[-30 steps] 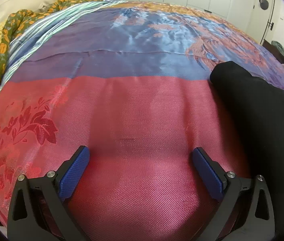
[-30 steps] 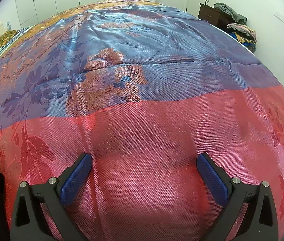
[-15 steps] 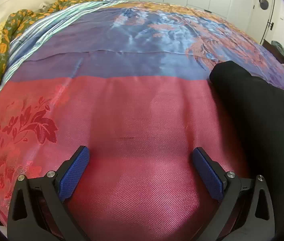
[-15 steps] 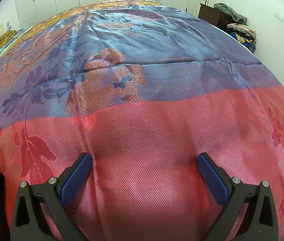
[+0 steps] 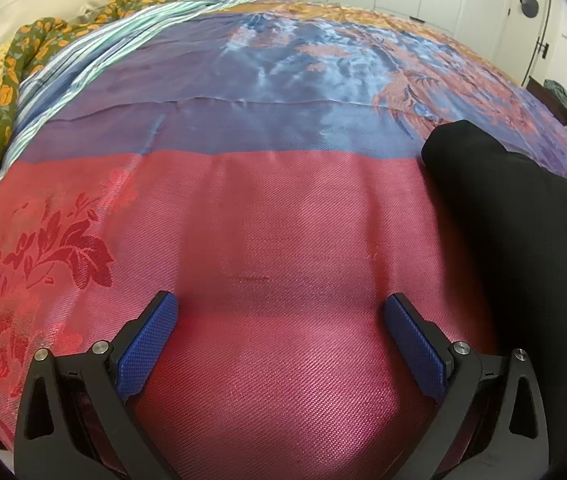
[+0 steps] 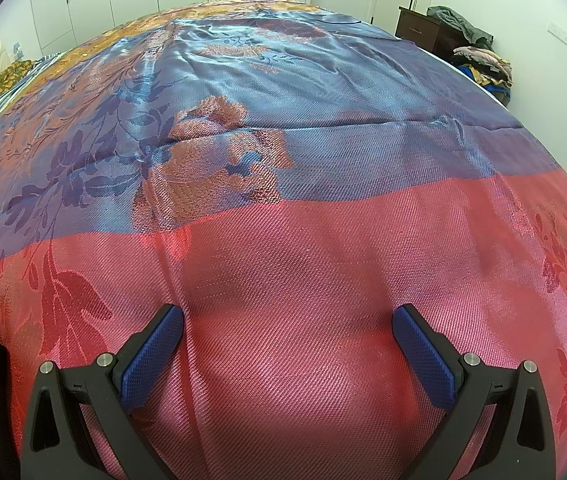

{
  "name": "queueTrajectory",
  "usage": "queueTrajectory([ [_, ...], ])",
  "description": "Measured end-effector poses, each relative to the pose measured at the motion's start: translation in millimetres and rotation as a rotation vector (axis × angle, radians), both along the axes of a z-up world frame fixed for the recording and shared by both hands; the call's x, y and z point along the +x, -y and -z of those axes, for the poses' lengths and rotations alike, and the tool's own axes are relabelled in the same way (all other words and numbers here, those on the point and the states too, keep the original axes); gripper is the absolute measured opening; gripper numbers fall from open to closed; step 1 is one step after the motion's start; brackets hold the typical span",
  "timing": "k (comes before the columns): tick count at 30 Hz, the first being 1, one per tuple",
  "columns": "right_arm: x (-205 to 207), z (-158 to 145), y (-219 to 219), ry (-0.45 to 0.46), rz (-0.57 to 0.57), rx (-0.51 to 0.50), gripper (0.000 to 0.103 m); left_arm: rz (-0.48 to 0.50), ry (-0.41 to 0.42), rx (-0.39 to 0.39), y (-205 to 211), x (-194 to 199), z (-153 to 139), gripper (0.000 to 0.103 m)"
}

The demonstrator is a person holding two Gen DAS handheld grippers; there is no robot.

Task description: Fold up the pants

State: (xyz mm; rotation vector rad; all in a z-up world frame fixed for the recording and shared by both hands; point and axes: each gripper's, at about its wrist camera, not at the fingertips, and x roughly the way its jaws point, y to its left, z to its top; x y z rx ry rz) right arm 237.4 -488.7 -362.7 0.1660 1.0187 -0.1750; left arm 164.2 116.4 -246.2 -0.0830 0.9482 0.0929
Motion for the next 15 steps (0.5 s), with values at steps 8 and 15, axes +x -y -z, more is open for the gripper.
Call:
queueTrajectory([
  [8, 0.2, 0.1, 0.2, 0.000, 0.000, 0.000, 0.103, 0.004, 0.006, -0.003, -2.0, -1.3, -0.1, 0.102],
  [15, 0.0, 0.2, 0.1, 0.000, 0.000, 0.000, 0.103, 0.003, 0.004, 0.002, -1.6, -1.0, -0.4, 0.102],
])
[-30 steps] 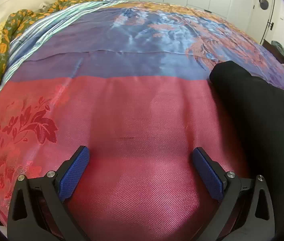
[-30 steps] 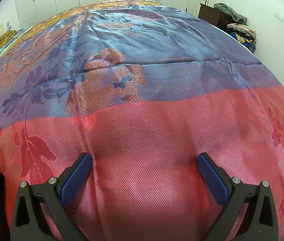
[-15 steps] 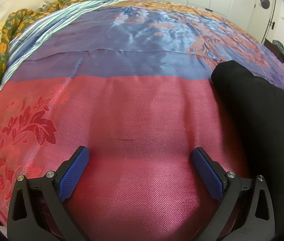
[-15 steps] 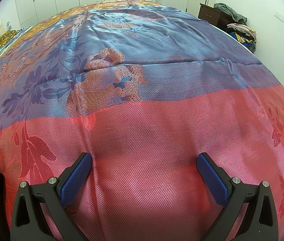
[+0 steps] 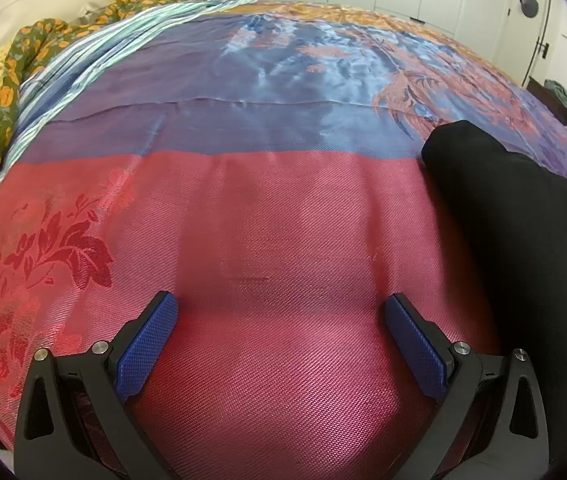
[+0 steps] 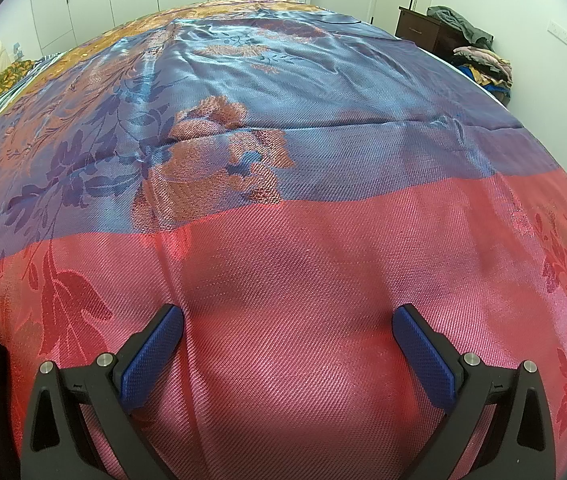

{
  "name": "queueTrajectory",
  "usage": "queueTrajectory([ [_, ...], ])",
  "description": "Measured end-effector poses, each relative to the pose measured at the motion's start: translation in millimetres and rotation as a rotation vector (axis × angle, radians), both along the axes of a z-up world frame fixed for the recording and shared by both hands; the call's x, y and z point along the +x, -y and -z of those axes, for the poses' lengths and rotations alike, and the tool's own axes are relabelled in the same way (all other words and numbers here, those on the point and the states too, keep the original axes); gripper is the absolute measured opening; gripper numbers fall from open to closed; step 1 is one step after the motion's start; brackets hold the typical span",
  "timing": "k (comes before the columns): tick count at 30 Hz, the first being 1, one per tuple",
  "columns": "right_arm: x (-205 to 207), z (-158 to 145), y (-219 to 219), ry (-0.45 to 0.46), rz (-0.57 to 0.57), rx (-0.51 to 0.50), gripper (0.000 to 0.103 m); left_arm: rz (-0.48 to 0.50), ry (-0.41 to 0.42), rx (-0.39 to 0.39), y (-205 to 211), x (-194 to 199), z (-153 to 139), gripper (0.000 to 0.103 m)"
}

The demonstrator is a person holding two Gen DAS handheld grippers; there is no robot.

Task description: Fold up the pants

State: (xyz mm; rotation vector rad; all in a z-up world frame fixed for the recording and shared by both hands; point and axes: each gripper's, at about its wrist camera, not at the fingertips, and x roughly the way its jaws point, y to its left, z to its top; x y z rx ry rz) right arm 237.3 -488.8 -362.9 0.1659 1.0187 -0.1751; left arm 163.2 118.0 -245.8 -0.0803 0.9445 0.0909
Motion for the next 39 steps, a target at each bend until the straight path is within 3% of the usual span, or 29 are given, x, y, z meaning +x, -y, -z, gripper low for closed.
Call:
queueTrajectory([
  [39, -0.1, 0.0, 0.1, 0.000, -0.001, -0.001, 0.103, 0.002, 0.014, 0.008, 0.1, -2.1, -0.6, 0.102],
])
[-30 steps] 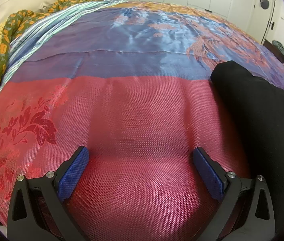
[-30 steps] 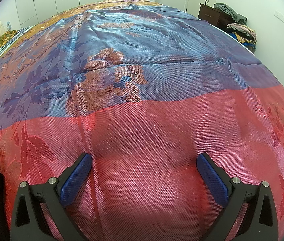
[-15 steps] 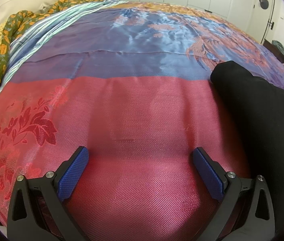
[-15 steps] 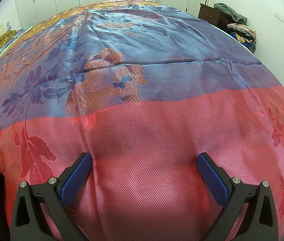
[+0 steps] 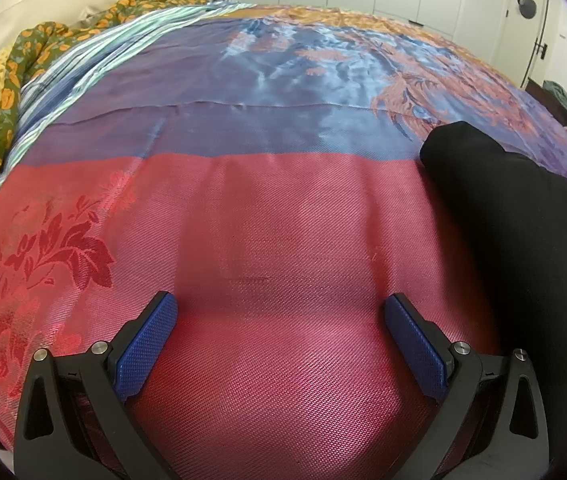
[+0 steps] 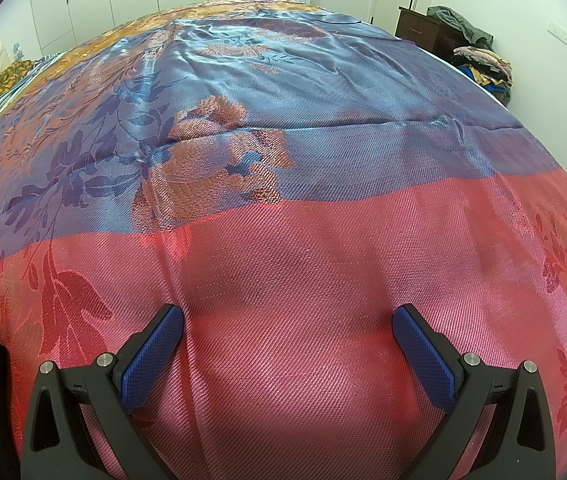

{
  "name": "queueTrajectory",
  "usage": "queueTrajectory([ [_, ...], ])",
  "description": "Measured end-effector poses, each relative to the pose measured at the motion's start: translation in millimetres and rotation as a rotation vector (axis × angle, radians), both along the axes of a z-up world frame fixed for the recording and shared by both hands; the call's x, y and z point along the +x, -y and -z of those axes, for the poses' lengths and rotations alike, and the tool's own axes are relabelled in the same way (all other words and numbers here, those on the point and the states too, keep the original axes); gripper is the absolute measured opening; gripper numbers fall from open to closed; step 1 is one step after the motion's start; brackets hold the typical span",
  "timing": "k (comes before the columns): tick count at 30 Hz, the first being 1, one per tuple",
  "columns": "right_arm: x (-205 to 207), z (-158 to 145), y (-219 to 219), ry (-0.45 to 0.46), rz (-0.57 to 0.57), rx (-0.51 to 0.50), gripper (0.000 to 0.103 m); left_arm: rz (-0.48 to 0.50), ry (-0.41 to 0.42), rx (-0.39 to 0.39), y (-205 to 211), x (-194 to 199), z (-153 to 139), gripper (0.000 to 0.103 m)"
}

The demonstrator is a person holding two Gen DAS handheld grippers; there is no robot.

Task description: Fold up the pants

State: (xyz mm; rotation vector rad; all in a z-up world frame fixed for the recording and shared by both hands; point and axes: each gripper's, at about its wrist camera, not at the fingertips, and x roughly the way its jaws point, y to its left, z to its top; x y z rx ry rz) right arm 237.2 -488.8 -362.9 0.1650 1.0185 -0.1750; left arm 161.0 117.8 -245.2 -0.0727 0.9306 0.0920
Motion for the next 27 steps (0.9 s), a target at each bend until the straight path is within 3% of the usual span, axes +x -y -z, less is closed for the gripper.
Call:
queueTrajectory([
  [27, 0.4, 0.3, 0.2, 0.000, 0.000, 0.000, 0.103, 0.000, -0.001, 0.004, 2.0, 2.9, 1.0, 0.102],
])
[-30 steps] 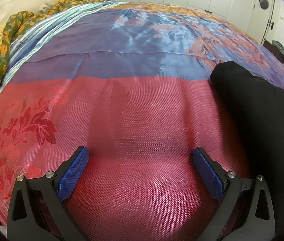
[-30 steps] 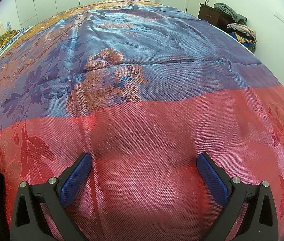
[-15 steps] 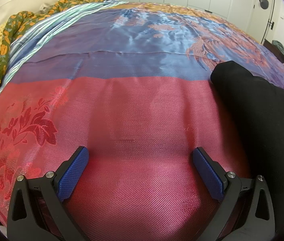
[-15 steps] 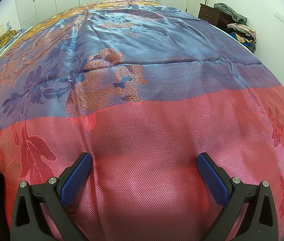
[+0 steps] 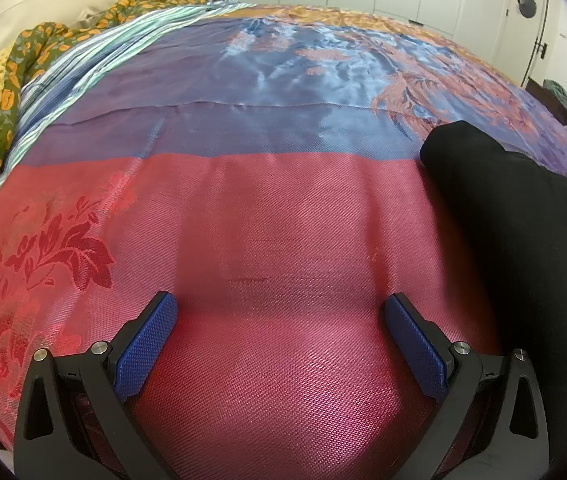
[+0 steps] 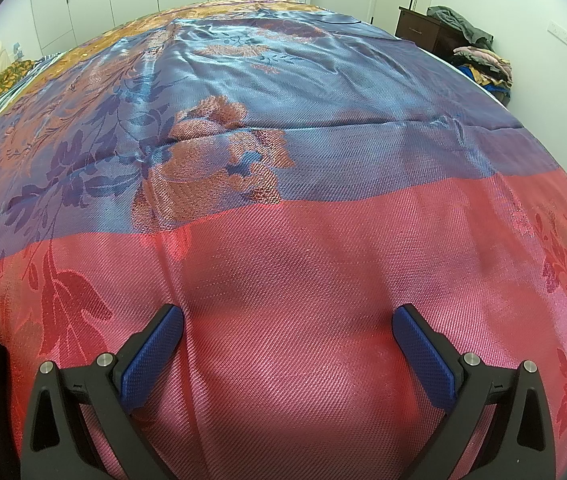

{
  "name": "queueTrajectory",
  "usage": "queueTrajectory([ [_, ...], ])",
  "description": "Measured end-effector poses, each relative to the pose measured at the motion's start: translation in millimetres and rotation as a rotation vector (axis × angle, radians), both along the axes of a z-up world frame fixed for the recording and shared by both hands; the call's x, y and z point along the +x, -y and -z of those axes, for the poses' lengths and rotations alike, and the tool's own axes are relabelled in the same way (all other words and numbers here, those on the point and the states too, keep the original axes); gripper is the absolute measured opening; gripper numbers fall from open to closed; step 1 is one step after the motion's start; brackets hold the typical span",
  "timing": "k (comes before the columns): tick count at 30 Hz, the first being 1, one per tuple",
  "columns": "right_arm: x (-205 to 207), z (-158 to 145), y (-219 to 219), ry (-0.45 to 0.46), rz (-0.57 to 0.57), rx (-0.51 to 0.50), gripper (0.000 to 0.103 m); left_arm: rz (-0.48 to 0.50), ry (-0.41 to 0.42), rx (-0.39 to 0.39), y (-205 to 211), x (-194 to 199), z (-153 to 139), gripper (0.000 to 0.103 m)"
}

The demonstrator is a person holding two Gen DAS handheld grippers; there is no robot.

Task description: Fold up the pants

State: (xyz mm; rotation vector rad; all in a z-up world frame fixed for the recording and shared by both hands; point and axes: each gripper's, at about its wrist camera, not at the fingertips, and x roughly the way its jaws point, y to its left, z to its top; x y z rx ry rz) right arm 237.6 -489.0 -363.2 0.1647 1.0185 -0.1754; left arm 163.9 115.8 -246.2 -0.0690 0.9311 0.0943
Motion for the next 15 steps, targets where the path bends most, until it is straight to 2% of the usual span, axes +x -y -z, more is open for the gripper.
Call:
queueTrajectory([
  [15, -0.4, -0.3, -0.2, 0.000, 0.000, 0.000, 0.103, 0.005, -0.014, -0.016, -1.7, -1.8, -1.9, 0.102],
])
